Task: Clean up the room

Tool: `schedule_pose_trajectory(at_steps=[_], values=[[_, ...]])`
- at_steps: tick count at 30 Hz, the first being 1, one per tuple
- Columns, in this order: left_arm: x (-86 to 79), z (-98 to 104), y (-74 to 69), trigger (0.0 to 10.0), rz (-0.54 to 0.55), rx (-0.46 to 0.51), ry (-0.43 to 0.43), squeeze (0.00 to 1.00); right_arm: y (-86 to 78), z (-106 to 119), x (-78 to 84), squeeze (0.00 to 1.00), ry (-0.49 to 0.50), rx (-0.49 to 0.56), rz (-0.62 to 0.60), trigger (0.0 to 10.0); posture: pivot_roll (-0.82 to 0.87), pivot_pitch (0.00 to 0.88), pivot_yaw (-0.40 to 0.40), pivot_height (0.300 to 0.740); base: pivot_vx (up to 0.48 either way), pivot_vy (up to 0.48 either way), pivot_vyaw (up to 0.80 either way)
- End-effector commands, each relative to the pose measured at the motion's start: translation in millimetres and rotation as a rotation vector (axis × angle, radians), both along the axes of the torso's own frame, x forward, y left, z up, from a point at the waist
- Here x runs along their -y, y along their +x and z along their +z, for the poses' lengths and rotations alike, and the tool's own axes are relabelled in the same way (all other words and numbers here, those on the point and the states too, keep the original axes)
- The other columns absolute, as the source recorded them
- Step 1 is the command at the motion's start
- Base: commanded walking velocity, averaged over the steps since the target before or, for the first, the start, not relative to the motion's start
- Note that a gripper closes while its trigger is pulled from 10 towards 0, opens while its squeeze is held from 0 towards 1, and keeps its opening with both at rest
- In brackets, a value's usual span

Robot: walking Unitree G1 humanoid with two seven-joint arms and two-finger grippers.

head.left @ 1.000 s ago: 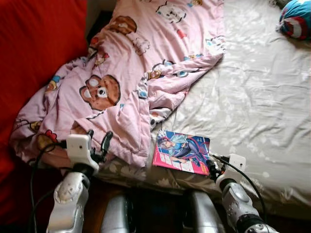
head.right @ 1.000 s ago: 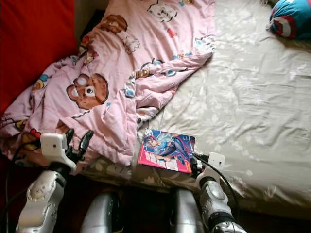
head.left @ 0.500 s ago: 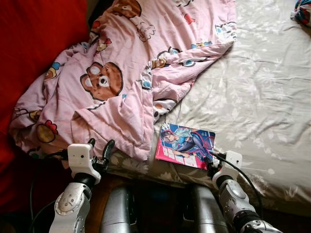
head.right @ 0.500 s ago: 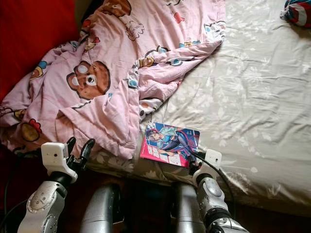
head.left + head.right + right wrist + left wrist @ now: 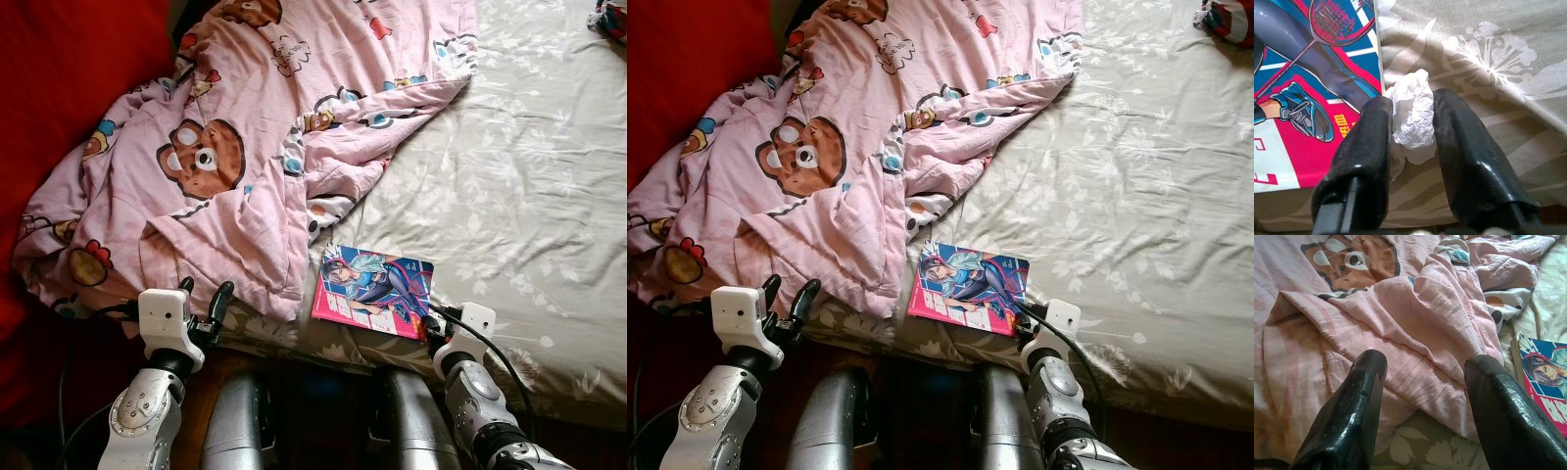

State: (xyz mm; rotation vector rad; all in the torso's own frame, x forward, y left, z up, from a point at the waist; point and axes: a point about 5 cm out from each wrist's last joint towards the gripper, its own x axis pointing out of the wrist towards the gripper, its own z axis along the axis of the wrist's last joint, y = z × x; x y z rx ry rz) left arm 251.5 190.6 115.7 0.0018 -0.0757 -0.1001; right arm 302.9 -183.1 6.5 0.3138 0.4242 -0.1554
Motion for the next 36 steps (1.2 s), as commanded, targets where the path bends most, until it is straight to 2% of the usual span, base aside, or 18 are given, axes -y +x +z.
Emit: schedule_pose_trajectory(at_steps=[1,11,15,22,26,30,34,35,36], values=[[-4.8,-4.2,-6.3,10.0,0.007,-0.032,0.009,0.00,-12.9,-13.6,0.8,0.00,0.004,-0.058,-0.007,0.0,0.10,0.413,0.016,0.631,0.000,0.000,0.00],[-4.5,-8.0,-11.6,10.0,-0.008,-0.054,0.028,0.00,-13.4,-14.5,-0.5,0.00,-0.013,-0.068,0.007,0.0,0.09,0.411,0.020,0.631,0.000,0.000,0.00],[-6.0,-9.1,-8.7,10.0,-0.002,-0.057,0.030,0.00,-11.9,-13.1,0.6,0.00,-0.014,-0.065,0.004,0.0,0.09,0.394,0.018,0.631,0.000,0.000,0.00],[-5.9,-14.3,5.7,10.0,0.005,-0.057,0.021,0.00,-0.1,3.8,9.2,0.00,-0.015,0.045,-0.057,0.0,0.03,0.314,0.012,0.631,0.000,0.000,0.00],[-8.3,-15.7,14.9,10.0,0.016,-0.051,0.011,0.00,0.6,10.8,10.3,0.00,-0.051,0.125,-0.051,0.0,0.00,0.264,0.010,0.631,0.000,0.000,0.00],[-11.7,-16.4,19.6,10.0,0.025,-0.045,0.015,0.00,-5.0,12.9,13.0,0.00,-0.047,0.184,-0.083,0.0,-0.02,0.224,0.010,0.631,0.000,0.000,0.00],[-21.5,-20.6,19.8,10.0,0.065,-0.041,-0.004,0.00,-21.8,21.0,14.2,0.00,-0.134,0.300,-0.044,0.0,-0.05,0.163,0.010,0.631,0.000,0.000,0.00],[-23.3,-22.8,18.3,10.0,0.073,-0.047,-0.010,0.00,-26.6,24.5,16.0,0.00,-0.157,0.327,-0.035,6.9,-0.05,0.157,0.010,0.631,0.000,0.000,0.00],[-23.3,-22.8,18.3,10.0,0.073,-0.047,-0.010,0.00,-26.6,24.5,16.0,0.00,-0.157,0.327,-0.035,6.9,-0.05,0.157,0.010,0.631,0.000,0.000,0.00]])
